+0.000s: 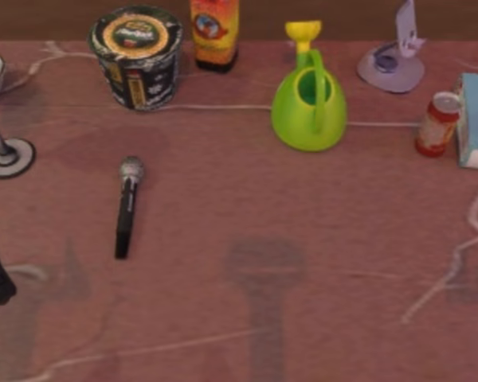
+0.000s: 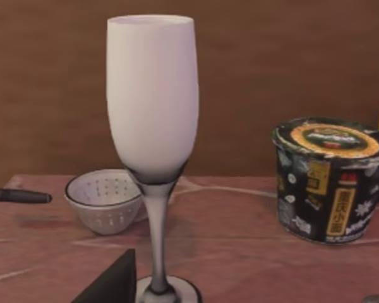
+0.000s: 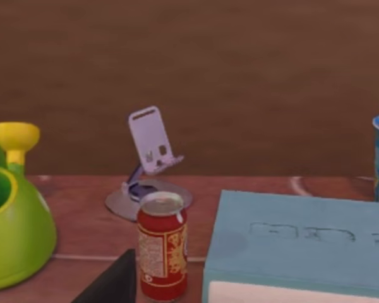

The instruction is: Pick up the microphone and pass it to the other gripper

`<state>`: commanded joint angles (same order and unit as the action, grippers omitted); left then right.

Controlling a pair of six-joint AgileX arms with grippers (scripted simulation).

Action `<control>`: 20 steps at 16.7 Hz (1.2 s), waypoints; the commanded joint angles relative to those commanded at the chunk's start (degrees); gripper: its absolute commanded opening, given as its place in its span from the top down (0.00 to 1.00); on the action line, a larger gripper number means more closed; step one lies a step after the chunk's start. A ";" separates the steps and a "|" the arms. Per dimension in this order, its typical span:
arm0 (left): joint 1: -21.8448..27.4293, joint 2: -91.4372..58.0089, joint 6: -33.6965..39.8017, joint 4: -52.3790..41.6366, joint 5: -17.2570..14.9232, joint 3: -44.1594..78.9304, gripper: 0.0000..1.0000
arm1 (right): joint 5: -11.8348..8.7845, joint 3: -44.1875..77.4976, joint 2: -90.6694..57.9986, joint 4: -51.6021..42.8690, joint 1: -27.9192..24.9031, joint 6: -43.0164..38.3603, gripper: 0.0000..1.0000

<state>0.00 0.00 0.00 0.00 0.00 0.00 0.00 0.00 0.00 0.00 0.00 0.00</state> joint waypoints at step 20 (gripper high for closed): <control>10.76 -80.79 9.69 -37.64 -2.04 56.85 0.00 | 0.00 0.00 0.00 0.00 0.00 0.00 0.00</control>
<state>10.76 -80.79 9.69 -37.64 -2.04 56.85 0.00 0.00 0.00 0.00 0.00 0.00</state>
